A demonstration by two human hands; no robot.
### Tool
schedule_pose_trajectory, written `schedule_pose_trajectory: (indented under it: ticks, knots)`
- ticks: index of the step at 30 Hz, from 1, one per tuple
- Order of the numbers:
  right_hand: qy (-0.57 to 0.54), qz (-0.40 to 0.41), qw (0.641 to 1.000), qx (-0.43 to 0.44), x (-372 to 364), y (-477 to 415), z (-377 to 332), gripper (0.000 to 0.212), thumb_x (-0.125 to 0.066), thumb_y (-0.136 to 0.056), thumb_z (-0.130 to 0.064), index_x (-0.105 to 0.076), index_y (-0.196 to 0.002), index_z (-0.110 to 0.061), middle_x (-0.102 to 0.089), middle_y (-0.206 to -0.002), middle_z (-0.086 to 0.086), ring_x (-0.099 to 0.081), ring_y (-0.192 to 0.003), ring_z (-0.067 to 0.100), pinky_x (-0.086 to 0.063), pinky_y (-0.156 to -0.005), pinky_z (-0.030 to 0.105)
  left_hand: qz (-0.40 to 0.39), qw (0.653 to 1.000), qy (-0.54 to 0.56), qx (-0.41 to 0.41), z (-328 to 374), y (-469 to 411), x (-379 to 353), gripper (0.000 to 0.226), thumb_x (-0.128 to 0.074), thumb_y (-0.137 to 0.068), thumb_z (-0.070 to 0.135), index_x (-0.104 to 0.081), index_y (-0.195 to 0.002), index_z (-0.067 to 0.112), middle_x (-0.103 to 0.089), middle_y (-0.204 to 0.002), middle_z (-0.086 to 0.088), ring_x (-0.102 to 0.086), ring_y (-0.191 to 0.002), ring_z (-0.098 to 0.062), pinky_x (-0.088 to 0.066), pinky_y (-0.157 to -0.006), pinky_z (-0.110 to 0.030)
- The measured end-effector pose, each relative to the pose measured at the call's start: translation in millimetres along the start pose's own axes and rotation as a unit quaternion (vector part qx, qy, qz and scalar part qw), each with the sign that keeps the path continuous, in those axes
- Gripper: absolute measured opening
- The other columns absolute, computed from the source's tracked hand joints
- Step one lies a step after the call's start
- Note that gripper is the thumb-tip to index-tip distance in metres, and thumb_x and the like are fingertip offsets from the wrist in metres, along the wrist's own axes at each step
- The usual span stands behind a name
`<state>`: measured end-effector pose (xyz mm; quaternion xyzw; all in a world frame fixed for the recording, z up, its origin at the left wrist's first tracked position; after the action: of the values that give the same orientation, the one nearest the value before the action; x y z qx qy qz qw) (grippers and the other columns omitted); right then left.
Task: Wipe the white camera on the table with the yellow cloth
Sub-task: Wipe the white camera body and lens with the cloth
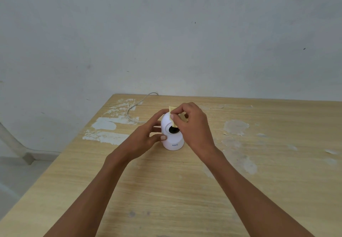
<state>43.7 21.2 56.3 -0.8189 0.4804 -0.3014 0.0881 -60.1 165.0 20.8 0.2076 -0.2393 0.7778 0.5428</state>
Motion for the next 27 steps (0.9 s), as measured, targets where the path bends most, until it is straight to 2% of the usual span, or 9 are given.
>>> schedule_pose_trajectory:
  ticks: [3, 5, 9, 12, 14, 16, 20, 23, 27]
  knots:
    - [-0.024, 0.006, 0.999, -0.03, 4.1, -5.1, 1.9, 0.006, -0.065, -0.091, -0.013, -0.067, -0.086, -0.014, -0.067, -0.091, -0.004, -0.056, -0.079, 0.003, -0.04, -0.068, 0.011, 0.002, 1.0, 0.004, -0.006, 1.2, 0.3, 0.1, 0.076, -0.067, -0.1, 0.016, -0.03, -0.149, 0.06, -0.061, -0.138, 0.014, -0.063, -0.125, -0.001, -0.051, -0.103, -0.029]
    - [-0.028, 0.012, 0.998, -0.049, 7.3, -8.3, 6.2, 0.007, -0.063, -0.093, -0.012, -0.067, -0.088, -0.013, -0.069, -0.09, -0.002, -0.058, -0.078, 0.004, -0.041, -0.066, 0.007, 0.001, 1.0, 0.001, -0.007, 1.2, 0.1, 0.8, 0.075, -0.067, -0.099, 0.018, -0.031, -0.147, 0.062, -0.06, -0.138, 0.014, -0.063, -0.124, 0.0, -0.051, -0.103, -0.03]
    - [-0.044, 0.016, 0.997, -0.064, 11.6, -4.3, 10.0, 0.007, -0.064, -0.094, -0.012, -0.07, -0.095, -0.015, -0.072, -0.094, -0.006, -0.063, -0.084, 0.005, -0.043, -0.069, 0.007, -0.003, 1.0, -0.001, -0.011, 1.4, 0.2, 1.0, 0.074, -0.068, -0.099, 0.018, -0.031, -0.144, 0.064, -0.06, -0.135, 0.022, -0.061, -0.124, 0.005, -0.05, -0.105, -0.031]
    - [-0.018, 0.012, 1.0, -0.008, 5.8, 6.1, 2.8, 0.006, -0.065, -0.093, -0.014, -0.068, -0.098, -0.016, -0.068, -0.097, -0.008, -0.061, -0.089, 0.006, -0.044, -0.074, 0.01, 0.003, 1.0, 0.006, -0.01, -0.5, 1.7, 0.4, 0.075, -0.068, -0.099, 0.017, -0.031, -0.146, 0.062, -0.062, -0.135, 0.018, -0.063, -0.124, 0.0, -0.051, -0.103, -0.031]
    - [0.03, 0.003, 0.999, 0.038, -0.3, 7.9, -2.5, 0.001, -0.065, -0.093, -0.015, -0.066, -0.093, -0.015, -0.063, -0.096, -0.007, -0.058, -0.093, 0.012, -0.044, -0.078, 0.017, 0.007, 1.0, 0.012, -0.006, -3.4, 2.4, 0.1, 0.077, -0.068, -0.099, 0.016, -0.029, -0.147, 0.063, -0.061, -0.135, 0.016, -0.064, -0.124, -0.002, -0.051, -0.103, -0.029]
    - [0.057, -0.007, 0.997, 0.058, -3.9, 5.5, -5.3, 0.004, -0.065, -0.092, -0.015, -0.063, -0.089, -0.017, -0.059, -0.094, -0.008, -0.055, -0.095, 0.013, -0.04, -0.077, 0.016, 0.009, 1.0, 0.009, -0.001, -4.5, 2.0, -0.3, 0.079, -0.068, -0.099, 0.015, -0.026, -0.145, 0.066, -0.06, -0.134, 0.018, -0.063, -0.125, -0.001, -0.051, -0.102, -0.026]
    - [0.0, -0.005, 1.0, -0.004, -1.3, -3.0, 0.7, 0.006, -0.066, -0.092, -0.016, -0.063, -0.086, -0.016, -0.062, -0.091, -0.006, -0.055, -0.085, 0.01, -0.037, -0.071, 0.017, 0.004, 1.0, -0.001, -0.004, -4.7, -1.4, -0.4, 0.077, -0.068, -0.099, 0.017, -0.029, -0.15, 0.059, -0.062, -0.137, 0.012, -0.064, -0.124, -0.002, -0.051, -0.099, -0.023]
    - [-0.035, 0.011, 0.998, -0.049, 4.9, -9.9, 7.8, 0.007, -0.064, -0.094, -0.015, -0.065, -0.088, -0.014, -0.068, -0.089, -0.004, -0.058, -0.079, 0.003, -0.039, -0.068, 0.013, -0.001, 1.0, -0.006, -0.008, -4.6, -2.5, -0.2, 0.074, -0.068, -0.099, 0.018, -0.031, -0.149, 0.058, -0.061, -0.137, 0.013, -0.063, -0.123, 0.001, -0.049, -0.096, -0.02]
    - [-0.027, -0.002, 0.999, -0.022, 1.3, -3.8, 5.6, 0.005, -0.066, -0.092, -0.02, -0.068, -0.088, -0.018, -0.067, -0.094, -0.008, -0.06, -0.088, 0.007, -0.04, -0.072, 0.015, 0.002, 1.0, 0.0, -0.005, -8.1, -3.1, -0.1, 0.076, -0.068, -0.099, 0.017, -0.03, -0.15, 0.058, -0.061, -0.134, 0.017, -0.062, -0.123, 0.003, -0.05, -0.097, -0.021]
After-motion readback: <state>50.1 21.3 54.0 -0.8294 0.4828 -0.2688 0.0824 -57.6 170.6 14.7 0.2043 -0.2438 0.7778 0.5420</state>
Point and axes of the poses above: each hand's wrist, its own y-axis away from the middle knuckle, its own x-axis out of the back of the hand, z = x × y, the point moved 2 cm from there along -y, towards the middle knuckle
